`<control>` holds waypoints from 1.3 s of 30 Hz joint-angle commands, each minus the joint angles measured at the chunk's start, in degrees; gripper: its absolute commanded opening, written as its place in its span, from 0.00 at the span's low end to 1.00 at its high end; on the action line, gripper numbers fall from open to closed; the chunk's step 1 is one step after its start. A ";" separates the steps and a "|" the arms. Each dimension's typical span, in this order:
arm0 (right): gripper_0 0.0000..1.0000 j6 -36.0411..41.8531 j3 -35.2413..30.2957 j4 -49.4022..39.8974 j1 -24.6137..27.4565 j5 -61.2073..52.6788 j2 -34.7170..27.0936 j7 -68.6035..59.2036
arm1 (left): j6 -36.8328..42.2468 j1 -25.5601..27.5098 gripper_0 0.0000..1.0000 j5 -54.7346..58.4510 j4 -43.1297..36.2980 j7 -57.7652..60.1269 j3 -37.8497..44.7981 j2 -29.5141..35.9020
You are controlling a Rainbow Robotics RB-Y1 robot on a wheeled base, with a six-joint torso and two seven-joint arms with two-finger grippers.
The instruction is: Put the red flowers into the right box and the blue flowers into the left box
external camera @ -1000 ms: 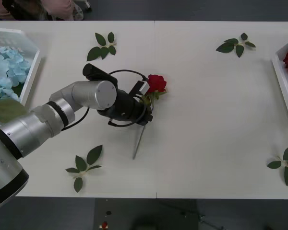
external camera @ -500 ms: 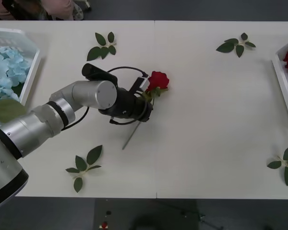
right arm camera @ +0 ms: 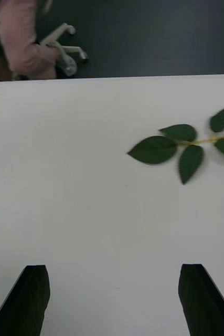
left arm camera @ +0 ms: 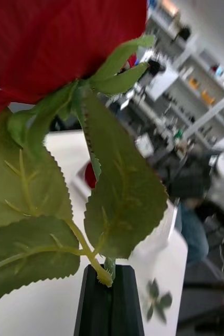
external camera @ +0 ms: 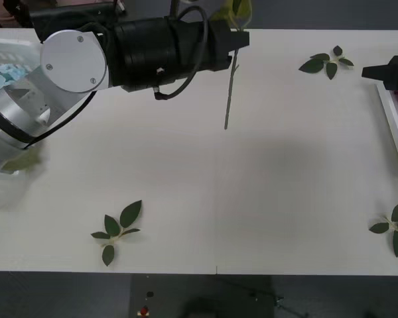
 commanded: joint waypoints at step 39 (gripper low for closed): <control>0.72 -1.22 -1.19 -33.55 13.65 -16.53 28.03 24.44 | -7.01 1.31 0.00 0.11 -0.37 -1.34 1.03 -4.36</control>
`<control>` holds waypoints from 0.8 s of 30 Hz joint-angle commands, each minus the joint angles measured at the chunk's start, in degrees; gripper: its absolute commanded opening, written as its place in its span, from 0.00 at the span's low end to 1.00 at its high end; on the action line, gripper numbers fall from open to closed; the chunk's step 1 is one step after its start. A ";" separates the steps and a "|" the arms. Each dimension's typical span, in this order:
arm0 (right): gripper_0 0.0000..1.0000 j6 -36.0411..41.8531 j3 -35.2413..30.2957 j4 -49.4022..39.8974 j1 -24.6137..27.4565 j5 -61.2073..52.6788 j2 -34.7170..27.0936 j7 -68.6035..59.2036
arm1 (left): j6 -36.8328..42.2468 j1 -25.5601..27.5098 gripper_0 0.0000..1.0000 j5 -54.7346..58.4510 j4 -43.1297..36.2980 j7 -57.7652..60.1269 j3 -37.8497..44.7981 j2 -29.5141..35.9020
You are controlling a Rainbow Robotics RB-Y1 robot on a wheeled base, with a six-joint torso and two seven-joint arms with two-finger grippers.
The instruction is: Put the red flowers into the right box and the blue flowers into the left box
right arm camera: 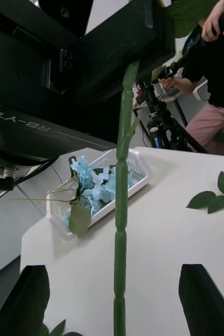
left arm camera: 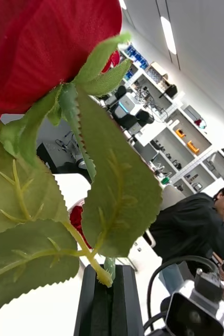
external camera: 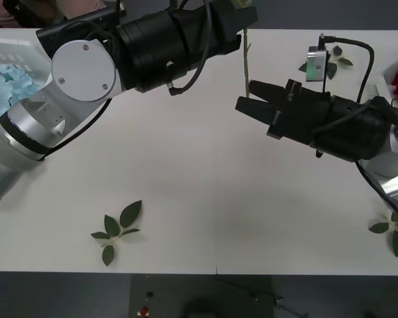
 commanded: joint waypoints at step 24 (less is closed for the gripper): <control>0.00 -0.65 1.41 8.05 -9.91 6.83 11.44 -2.39 | -0.53 -0.63 0.00 -0.17 -0.63 -1.34 -0.18 -0.03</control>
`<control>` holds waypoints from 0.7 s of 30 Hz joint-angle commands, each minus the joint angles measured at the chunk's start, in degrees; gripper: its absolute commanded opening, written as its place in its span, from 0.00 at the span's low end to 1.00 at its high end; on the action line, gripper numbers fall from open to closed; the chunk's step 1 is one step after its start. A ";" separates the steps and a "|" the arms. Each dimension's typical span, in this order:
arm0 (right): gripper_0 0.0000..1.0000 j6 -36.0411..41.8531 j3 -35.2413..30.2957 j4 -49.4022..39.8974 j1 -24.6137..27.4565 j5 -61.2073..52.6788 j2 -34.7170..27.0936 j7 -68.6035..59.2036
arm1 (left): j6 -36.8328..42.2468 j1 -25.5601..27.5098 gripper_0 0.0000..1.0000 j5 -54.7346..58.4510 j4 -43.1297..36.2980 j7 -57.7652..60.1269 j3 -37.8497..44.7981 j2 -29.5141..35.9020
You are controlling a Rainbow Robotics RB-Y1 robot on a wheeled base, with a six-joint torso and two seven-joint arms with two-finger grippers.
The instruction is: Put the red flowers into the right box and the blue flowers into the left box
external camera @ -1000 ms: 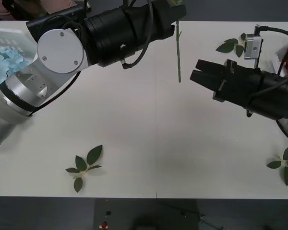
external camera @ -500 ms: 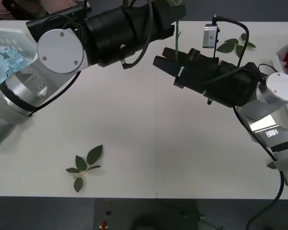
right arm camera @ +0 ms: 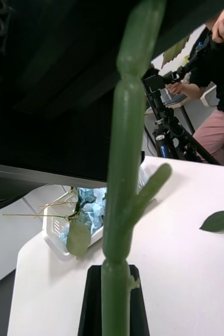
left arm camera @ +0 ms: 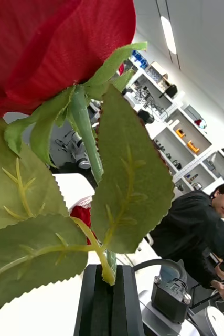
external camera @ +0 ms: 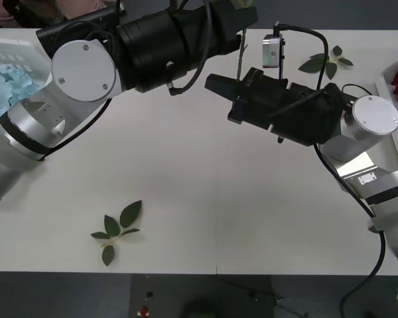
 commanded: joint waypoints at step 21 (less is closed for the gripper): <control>0.00 -0.28 -0.43 -0.51 -1.66 2.21 1.46 -3.05 | -0.53 -0.63 1.00 -0.17 -0.65 -1.34 -0.18 -0.03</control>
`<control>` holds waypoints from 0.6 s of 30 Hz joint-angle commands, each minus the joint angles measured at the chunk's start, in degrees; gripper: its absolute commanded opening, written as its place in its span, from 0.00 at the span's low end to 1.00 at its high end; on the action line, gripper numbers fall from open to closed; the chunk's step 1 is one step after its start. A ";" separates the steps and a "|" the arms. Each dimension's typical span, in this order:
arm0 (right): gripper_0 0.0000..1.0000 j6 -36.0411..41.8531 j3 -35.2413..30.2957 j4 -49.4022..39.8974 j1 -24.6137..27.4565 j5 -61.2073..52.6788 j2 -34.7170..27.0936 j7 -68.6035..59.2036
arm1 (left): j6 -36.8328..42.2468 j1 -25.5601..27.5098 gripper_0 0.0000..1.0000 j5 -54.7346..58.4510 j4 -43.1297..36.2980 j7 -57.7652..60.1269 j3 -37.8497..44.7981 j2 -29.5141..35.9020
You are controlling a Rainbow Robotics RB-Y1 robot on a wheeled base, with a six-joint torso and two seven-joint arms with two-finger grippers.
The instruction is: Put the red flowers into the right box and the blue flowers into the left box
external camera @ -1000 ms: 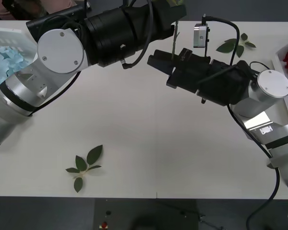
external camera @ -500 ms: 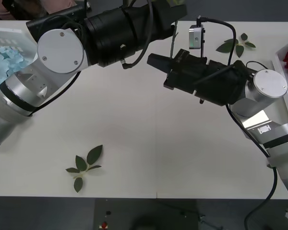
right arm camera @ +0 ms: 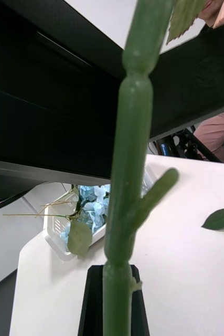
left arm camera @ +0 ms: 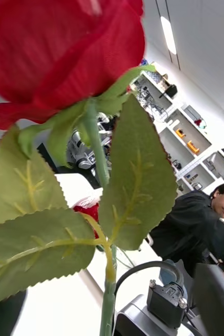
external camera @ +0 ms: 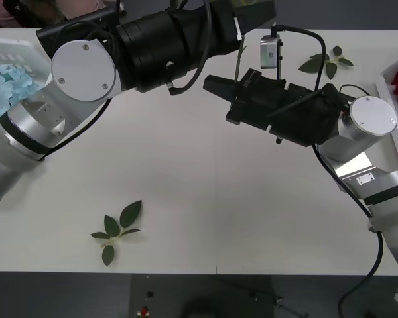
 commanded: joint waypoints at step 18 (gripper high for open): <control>0.00 3.58 1.15 13.68 -5.88 15.61 -35.14 -25.99 | 7.46 5.70 1.00 14.51 -17.96 -2.48 -0.27 32.58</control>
